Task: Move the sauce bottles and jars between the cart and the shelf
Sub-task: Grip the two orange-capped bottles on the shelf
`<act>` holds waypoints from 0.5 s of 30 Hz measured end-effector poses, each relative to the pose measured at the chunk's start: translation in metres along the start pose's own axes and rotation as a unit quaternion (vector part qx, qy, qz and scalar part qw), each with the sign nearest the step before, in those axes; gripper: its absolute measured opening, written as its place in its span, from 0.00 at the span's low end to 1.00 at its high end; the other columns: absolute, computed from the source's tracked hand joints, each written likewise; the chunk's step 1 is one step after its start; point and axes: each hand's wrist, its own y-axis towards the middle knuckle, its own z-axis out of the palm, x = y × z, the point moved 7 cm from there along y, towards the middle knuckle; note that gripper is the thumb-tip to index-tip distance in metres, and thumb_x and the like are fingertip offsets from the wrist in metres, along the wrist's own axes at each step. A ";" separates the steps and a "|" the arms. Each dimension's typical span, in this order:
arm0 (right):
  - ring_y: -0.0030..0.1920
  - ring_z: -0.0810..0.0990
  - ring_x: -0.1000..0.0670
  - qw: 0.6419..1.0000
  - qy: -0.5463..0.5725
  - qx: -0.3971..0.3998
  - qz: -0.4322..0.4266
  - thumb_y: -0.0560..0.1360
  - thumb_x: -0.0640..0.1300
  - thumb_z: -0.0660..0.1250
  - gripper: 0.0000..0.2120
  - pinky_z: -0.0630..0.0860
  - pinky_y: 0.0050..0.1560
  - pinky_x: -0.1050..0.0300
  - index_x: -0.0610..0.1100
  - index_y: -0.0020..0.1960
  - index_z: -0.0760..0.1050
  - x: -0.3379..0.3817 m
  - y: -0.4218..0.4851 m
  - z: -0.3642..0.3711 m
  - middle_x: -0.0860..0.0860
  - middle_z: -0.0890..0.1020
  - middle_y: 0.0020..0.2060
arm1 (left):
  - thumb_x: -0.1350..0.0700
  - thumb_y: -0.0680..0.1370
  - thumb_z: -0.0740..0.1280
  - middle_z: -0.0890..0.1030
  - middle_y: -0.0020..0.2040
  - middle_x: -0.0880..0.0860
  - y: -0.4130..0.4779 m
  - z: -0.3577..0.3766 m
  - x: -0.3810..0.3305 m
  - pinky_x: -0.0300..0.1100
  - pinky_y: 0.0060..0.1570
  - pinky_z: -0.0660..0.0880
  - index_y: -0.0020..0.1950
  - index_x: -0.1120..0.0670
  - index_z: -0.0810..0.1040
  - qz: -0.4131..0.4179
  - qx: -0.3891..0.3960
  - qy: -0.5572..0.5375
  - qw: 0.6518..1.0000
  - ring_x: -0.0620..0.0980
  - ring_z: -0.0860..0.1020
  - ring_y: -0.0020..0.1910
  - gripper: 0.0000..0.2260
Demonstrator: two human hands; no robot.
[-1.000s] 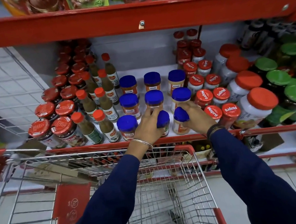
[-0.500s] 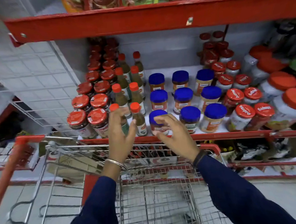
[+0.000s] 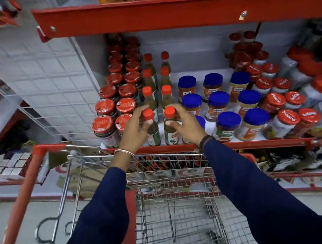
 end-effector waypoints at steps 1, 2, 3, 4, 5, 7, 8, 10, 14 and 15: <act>0.56 0.76 0.49 1.000 -0.003 -0.007 -0.004 0.74 0.36 0.66 0.20 0.73 0.60 0.53 0.42 0.64 0.67 0.001 -0.001 0.000 0.45 0.79 0.55 | 0.63 0.76 0.64 0.77 0.59 0.52 0.000 -0.002 0.000 0.49 0.61 0.74 0.66 0.51 0.67 0.003 -0.012 0.007 1.000 0.49 0.76 0.58 0.19; 0.54 0.76 0.49 1.000 -0.008 -0.015 -0.008 0.74 0.37 0.67 0.19 0.73 0.59 0.53 0.42 0.63 0.68 0.003 -0.002 -0.001 0.47 0.79 0.53 | 0.62 0.76 0.65 0.78 0.56 0.51 0.000 -0.004 -0.001 0.47 0.59 0.75 0.65 0.52 0.68 0.007 -0.024 0.019 0.999 0.48 0.77 0.55 0.18; 0.53 0.77 0.49 1.000 -0.011 -0.021 -0.014 0.73 0.37 0.68 0.18 0.74 0.58 0.53 0.42 0.61 0.69 0.005 -0.002 -0.001 0.48 0.79 0.51 | 0.61 0.75 0.67 0.78 0.54 0.50 0.000 -0.005 -0.003 0.46 0.56 0.76 0.63 0.52 0.69 0.013 -0.037 0.034 0.999 0.48 0.78 0.52 0.18; 0.53 0.78 0.49 0.999 -0.013 -0.026 -0.017 0.73 0.38 0.69 0.17 0.75 0.58 0.52 0.42 0.60 0.70 0.006 -0.002 -0.001 0.49 0.79 0.50 | 0.60 0.75 0.68 0.79 0.52 0.50 0.000 -0.006 -0.004 0.44 0.52 0.77 0.62 0.53 0.69 0.018 -0.047 0.048 0.998 0.48 0.79 0.49 0.17; 0.52 0.79 0.48 0.999 -0.013 -0.031 -0.019 0.72 0.38 0.69 0.17 0.75 0.57 0.51 0.42 0.59 0.70 0.007 -0.002 -0.001 0.50 0.79 0.49 | 0.58 0.74 0.69 0.79 0.51 0.50 0.000 -0.007 -0.005 0.44 0.50 0.77 0.61 0.53 0.69 0.022 -0.055 0.061 0.996 0.48 0.79 0.47 0.17; 0.53 0.79 0.46 0.999 -0.018 -0.037 -0.018 0.71 0.39 0.70 0.17 0.77 0.57 0.48 0.43 0.58 0.70 0.007 -0.001 -0.002 0.50 0.80 0.48 | 0.54 0.73 0.70 0.81 0.50 0.53 -0.001 -0.008 -0.007 0.47 0.46 0.79 0.59 0.54 0.70 0.027 -0.068 0.087 0.993 0.50 0.79 0.44 0.18; 0.53 0.80 0.45 0.999 -0.019 -0.039 -0.015 0.71 0.39 0.71 0.18 0.77 0.58 0.47 0.43 0.58 0.70 0.007 -0.001 -0.002 0.49 0.80 0.48 | 0.52 0.73 0.71 0.81 0.50 0.54 -0.001 -0.009 -0.008 0.49 0.45 0.79 0.59 0.54 0.70 0.027 -0.076 0.099 0.992 0.51 0.79 0.43 0.18; 0.53 0.80 0.45 0.999 -0.022 -0.045 -0.013 0.70 0.40 0.71 0.18 0.77 0.57 0.46 0.43 0.58 0.70 0.007 -0.001 -0.002 0.47 0.80 0.49 | 0.51 0.72 0.71 0.81 0.49 0.56 -0.001 -0.010 -0.009 0.52 0.45 0.79 0.59 0.55 0.70 0.021 -0.087 0.113 0.990 0.53 0.79 0.44 0.19; 0.53 0.80 0.46 0.998 -0.031 -0.049 -0.009 0.69 0.42 0.73 0.20 0.78 0.57 0.45 0.43 0.57 0.69 0.005 0.000 -0.003 0.45 0.81 0.51 | 0.52 0.72 0.71 0.79 0.50 0.56 -0.002 -0.006 -0.009 0.51 0.47 0.77 0.57 0.56 0.69 0.025 -0.095 0.114 0.989 0.54 0.78 0.46 0.19; 0.54 0.80 0.46 0.999 -0.029 -0.045 -0.007 0.69 0.43 0.73 0.20 0.78 0.57 0.46 0.44 0.58 0.69 0.004 0.001 -0.003 0.44 0.81 0.51 | 0.53 0.73 0.71 0.79 0.50 0.56 -0.002 -0.005 -0.009 0.50 0.47 0.77 0.57 0.56 0.68 0.031 -0.092 0.107 0.989 0.54 0.77 0.47 0.18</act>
